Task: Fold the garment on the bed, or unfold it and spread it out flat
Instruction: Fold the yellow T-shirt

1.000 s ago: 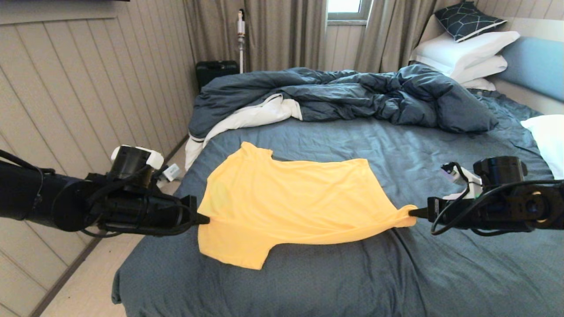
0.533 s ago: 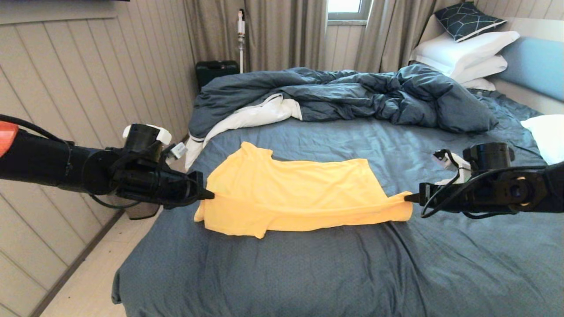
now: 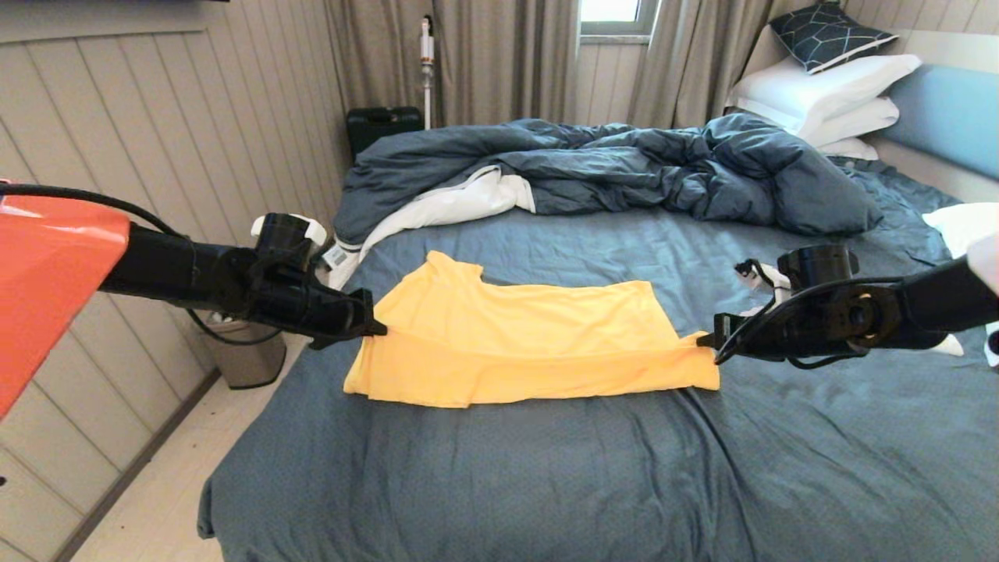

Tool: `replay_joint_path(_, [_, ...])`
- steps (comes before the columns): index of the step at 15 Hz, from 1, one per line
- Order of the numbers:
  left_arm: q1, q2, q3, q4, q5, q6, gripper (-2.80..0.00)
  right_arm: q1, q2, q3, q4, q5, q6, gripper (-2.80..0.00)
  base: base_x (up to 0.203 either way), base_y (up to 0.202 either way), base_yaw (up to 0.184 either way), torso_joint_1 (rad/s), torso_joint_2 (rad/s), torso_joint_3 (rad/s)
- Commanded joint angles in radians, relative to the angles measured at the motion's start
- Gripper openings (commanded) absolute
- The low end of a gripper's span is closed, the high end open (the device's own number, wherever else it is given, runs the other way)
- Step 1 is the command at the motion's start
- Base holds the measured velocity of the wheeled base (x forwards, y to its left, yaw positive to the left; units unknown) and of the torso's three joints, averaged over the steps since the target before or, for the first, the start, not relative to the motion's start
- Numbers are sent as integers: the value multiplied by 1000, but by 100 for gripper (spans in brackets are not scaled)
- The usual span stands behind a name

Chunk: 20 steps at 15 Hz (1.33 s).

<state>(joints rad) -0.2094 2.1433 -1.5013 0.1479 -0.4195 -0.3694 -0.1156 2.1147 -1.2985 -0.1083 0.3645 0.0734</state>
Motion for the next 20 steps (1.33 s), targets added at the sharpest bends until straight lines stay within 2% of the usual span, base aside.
replay_joint_path(1, [14, 57, -62, 13, -2, 0, -280, 11, 54, -51, 15, -5, 0, -280, 0, 0, 0, 0, 0, 0])
replay_joint_path(9, [35, 182, -272, 100, -2, 1, -280, 17, 123, -138, 24, -42, 0, -280, 0, 0, 0, 0, 0, 0])
replay_joint_path(19, [45, 273, -311, 107, -1, 14, -280, 21, 180, -162, 23, -56, -1, -280, 0, 0, 0, 0, 0, 0])
replay_joint_path(20, [44, 276, -310, 108, -1, 15, 0, 21, 180, -156, 21, -56, -4, -280, 0, 0, 0, 0, 0, 0])
